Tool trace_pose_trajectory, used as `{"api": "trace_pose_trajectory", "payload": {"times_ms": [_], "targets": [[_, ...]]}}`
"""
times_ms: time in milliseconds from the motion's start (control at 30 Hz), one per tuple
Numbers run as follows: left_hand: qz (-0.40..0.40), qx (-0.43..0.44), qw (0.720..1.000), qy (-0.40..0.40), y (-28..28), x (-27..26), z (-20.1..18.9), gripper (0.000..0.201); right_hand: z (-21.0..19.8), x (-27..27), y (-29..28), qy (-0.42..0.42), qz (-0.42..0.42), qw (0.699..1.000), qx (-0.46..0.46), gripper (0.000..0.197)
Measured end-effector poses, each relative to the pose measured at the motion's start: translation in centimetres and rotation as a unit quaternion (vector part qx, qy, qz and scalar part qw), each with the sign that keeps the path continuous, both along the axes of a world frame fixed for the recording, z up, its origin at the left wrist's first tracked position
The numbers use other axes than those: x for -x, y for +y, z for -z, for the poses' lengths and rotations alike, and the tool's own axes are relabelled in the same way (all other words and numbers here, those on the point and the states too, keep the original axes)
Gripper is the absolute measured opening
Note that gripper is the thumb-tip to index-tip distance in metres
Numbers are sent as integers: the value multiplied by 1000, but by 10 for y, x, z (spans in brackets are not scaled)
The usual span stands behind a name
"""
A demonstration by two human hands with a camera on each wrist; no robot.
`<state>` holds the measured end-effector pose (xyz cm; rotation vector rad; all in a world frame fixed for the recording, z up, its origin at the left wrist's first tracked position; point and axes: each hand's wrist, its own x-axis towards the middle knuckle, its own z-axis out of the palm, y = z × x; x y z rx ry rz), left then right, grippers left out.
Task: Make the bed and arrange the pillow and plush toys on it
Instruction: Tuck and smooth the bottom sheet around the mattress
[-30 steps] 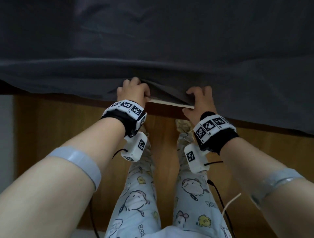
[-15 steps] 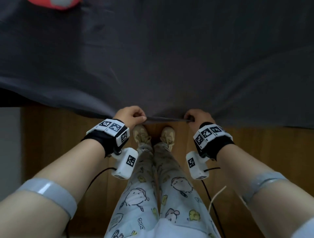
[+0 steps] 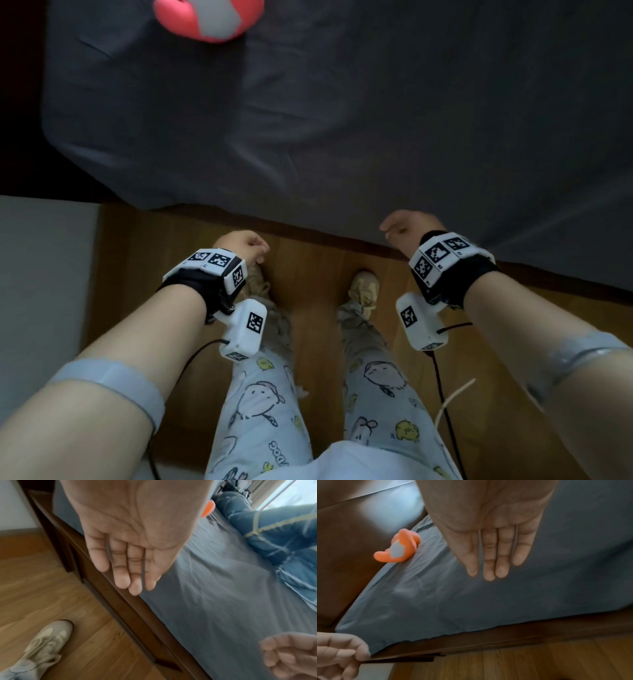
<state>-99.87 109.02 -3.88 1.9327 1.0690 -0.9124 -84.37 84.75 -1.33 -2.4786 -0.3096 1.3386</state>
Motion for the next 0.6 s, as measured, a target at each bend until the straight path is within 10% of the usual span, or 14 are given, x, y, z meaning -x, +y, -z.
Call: {"api": "trace_pose_trajectory", "payload": {"times_ms": [600], "targets": [[-236, -101, 966, -13, 298, 48, 17, 33, 37, 78, 265, -99, 15, 995, -2, 47]]}}
